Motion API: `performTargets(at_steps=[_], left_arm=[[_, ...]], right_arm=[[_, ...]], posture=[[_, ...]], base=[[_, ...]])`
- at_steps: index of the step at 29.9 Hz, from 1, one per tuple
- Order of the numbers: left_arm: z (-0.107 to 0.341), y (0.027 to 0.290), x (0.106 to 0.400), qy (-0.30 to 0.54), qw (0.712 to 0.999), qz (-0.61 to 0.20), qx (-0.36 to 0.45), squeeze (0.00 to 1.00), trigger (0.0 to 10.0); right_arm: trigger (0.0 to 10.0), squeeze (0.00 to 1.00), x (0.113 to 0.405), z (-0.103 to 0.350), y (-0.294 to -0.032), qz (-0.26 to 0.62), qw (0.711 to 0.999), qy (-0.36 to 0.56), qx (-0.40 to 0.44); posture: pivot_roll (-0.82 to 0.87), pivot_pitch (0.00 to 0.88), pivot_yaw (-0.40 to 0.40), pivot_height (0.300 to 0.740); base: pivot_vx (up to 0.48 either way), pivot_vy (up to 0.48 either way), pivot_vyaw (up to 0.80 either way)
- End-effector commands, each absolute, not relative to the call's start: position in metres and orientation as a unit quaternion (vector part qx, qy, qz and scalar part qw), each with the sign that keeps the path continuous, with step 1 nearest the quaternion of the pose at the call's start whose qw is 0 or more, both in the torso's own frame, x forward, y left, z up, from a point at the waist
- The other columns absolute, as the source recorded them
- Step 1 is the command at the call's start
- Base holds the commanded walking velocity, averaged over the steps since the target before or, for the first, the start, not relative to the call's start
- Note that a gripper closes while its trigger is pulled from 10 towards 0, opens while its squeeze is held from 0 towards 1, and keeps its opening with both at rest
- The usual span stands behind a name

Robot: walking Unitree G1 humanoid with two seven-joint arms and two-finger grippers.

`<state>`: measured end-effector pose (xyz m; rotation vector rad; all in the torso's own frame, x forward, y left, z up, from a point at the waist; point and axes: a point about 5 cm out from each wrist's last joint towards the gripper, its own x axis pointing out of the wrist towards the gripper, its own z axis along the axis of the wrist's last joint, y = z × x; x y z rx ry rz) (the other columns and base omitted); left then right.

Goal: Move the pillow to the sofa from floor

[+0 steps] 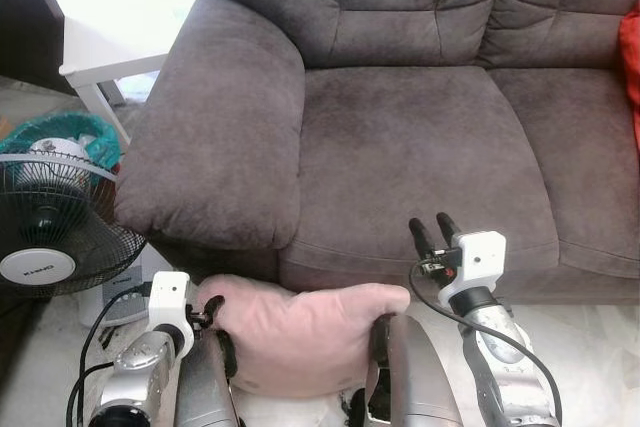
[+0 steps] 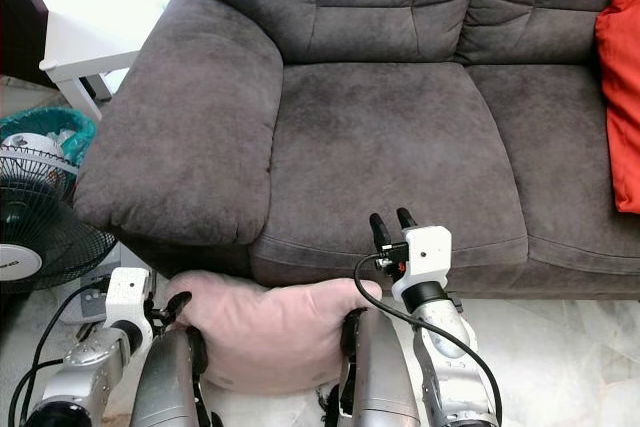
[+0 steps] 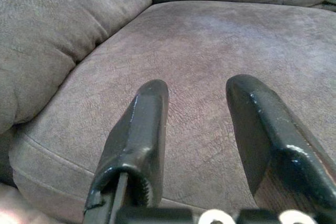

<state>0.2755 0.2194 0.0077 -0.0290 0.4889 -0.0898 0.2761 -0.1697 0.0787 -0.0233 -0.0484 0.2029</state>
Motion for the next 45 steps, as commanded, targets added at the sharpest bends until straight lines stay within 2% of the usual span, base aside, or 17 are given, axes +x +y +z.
performTargets(at_steps=[1,9,17,18,19,35,45], left_arm=[[0.006,0.221,0.274,0.244,0.968,-0.048,-0.027,1.00,10.0],[0.008,0.221,0.282,0.241,0.970,-0.028,-0.034,1.00,10.0],[0.004,0.225,0.284,0.255,0.967,0.020,-0.011,1.00,10.0],[0.003,0.226,0.283,0.254,0.967,0.032,-0.003,0.86,10.0],[0.003,0.226,0.283,0.251,0.967,0.035,-0.005,0.00,10.0],[0.003,0.225,0.283,0.230,0.972,0.042,-0.033,0.00,10.0],[0.011,0.236,0.288,0.205,0.977,0.053,-0.034,0.00,10.0]], right_arm=[[10.0,0.00,0.275,0.082,-0.173,0.101,0.994,-0.028,-0.017],[10.0,0.00,0.273,0.091,-0.184,0.103,0.994,-0.034,-0.026],[10.0,0.00,0.281,0.108,-0.189,0.086,0.995,-0.057,0.010],[10.0,0.00,0.282,0.109,-0.189,0.087,0.995,-0.057,0.009],[10.0,0.00,0.282,0.110,-0.189,0.089,0.994,-0.056,0.008],[10.0,0.00,0.275,0.121,-0.188,0.108,0.993,-0.057,0.007],[10.0,0.00,0.269,0.125,-0.188,0.123,0.991,-0.047,0.003]], posture=[[0.12,0.165,-0.068,0.519],[0.09,0.195,-0.105,0.519],[0.07,0.222,-0.131,0.519],[0.07,0.232,-0.136,0.519],[0.08,0.237,-0.139,0.519],[0.03,0.307,-0.181,0.519],[0.01,0.335,-0.224,0.519]], base=[[0.000,0.000,0.00],[0.000,0.000,0.00],[0.000,0.000,0.00],[0.000,0.000,0.00],[0.000,0.000,0.00],[0.000,0.000,0.00],[0.000,0.000,0.00]])
